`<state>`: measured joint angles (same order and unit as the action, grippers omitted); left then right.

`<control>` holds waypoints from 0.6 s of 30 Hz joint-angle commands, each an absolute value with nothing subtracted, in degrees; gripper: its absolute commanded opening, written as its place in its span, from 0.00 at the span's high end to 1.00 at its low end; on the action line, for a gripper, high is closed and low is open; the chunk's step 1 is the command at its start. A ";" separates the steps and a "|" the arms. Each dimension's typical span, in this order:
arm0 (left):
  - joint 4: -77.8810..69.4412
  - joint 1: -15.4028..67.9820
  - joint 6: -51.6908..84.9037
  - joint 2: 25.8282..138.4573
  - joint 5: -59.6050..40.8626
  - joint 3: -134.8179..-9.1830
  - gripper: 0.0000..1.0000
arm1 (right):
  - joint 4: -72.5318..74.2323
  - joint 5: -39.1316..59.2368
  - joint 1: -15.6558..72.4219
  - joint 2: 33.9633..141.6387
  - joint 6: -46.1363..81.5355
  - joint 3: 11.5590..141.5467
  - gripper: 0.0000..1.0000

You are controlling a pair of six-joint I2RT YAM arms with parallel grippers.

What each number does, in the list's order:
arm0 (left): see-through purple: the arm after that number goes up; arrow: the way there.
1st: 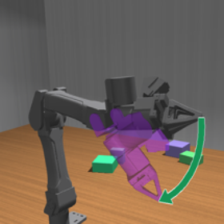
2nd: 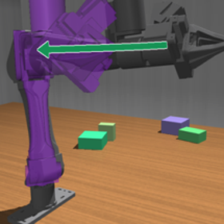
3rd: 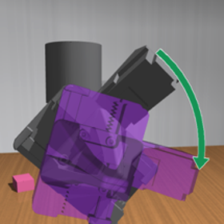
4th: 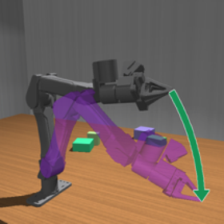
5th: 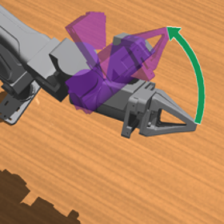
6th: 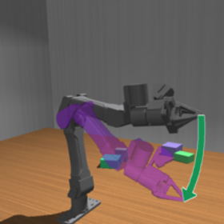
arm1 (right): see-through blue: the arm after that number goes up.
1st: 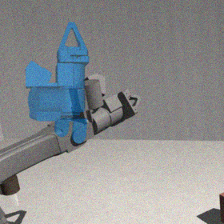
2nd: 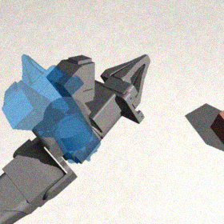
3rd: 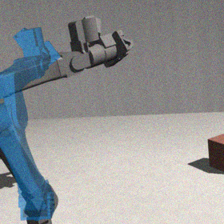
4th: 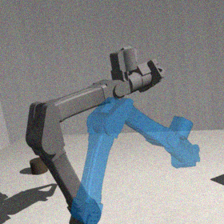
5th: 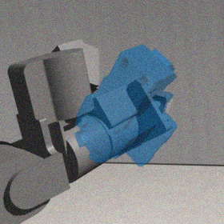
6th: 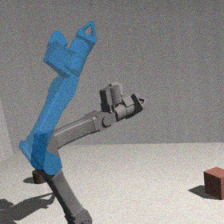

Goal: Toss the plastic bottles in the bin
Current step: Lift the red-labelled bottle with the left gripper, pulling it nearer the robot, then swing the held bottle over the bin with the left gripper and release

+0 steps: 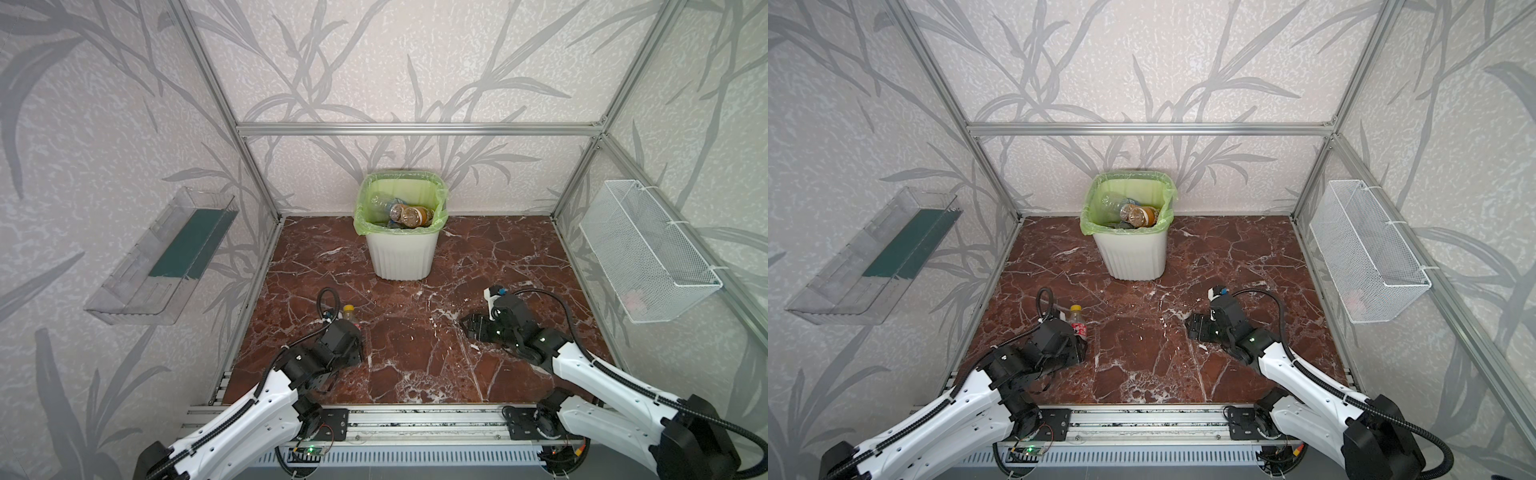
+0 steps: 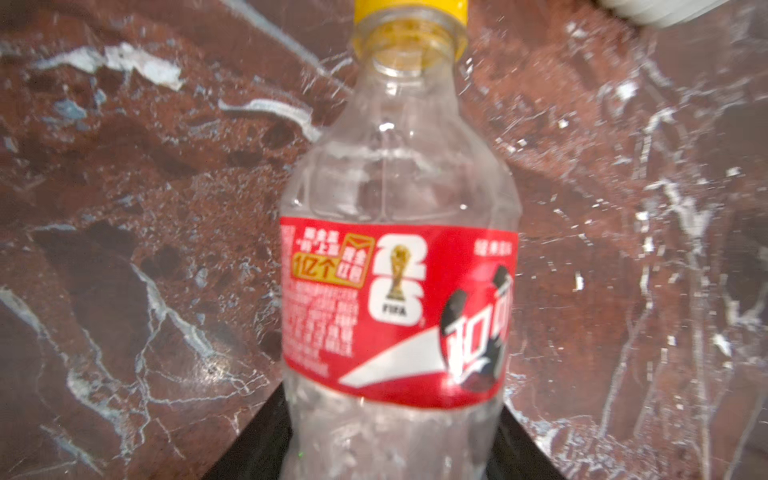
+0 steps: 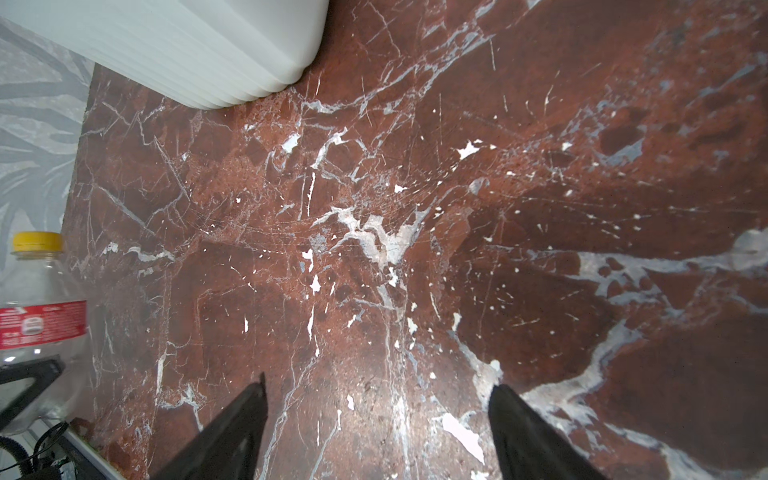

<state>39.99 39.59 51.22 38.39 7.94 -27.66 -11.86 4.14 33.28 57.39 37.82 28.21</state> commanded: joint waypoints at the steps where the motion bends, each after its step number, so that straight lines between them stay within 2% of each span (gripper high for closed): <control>1: 39.20 39.34 47.09 33.79 10.61 -33.32 0.46 | -11.59 4.31 33.19 57.71 37.18 30.45 0.16; 3: 36.70 39.35 43.08 33.42 11.14 -38.51 0.46 | -11.54 4.21 33.15 57.66 37.25 30.58 0.16; 5: 33.34 39.21 37.17 37.62 11.43 -47.49 0.45 | -11.63 4.13 33.18 57.48 37.35 30.92 0.16; 9: 28.77 37.97 25.78 54.73 9.37 -71.82 0.44 | -12.57 4.09 33.18 57.31 37.35 32.64 0.16; 11: 28.61 33.26 24.43 66.47 3.38 -87.71 0.43 | -14.23 3.83 33.16 57.01 36.94 34.55 0.16; 13: 34.62 28.96 24.96 79.25 -0.13 -105.56 0.35 | -16.29 3.31 33.07 56.33 36.98 36.40 0.16; 14: 42.25 26.49 26.20 86.68 -0.61 -116.76 0.25 | -17.23 2.97 33.01 55.92 36.09 37.39 0.16; 16: 56.00 23.87 27.05 97.69 -1.54 -134.85 0.12 | -18.88 2.19 32.93 54.93 34.45 38.46 0.16; 17: 59.47 23.71 26.86 100.26 -0.77 -139.39 0.02 | -19.56 1.64 32.80 54.33 34.28 38.58 0.16; 18: 59.91 23.81 26.48 100.25 -0.98 -139.52 0.00 | -19.81 1.31 32.65 53.72 34.27 38.33 0.16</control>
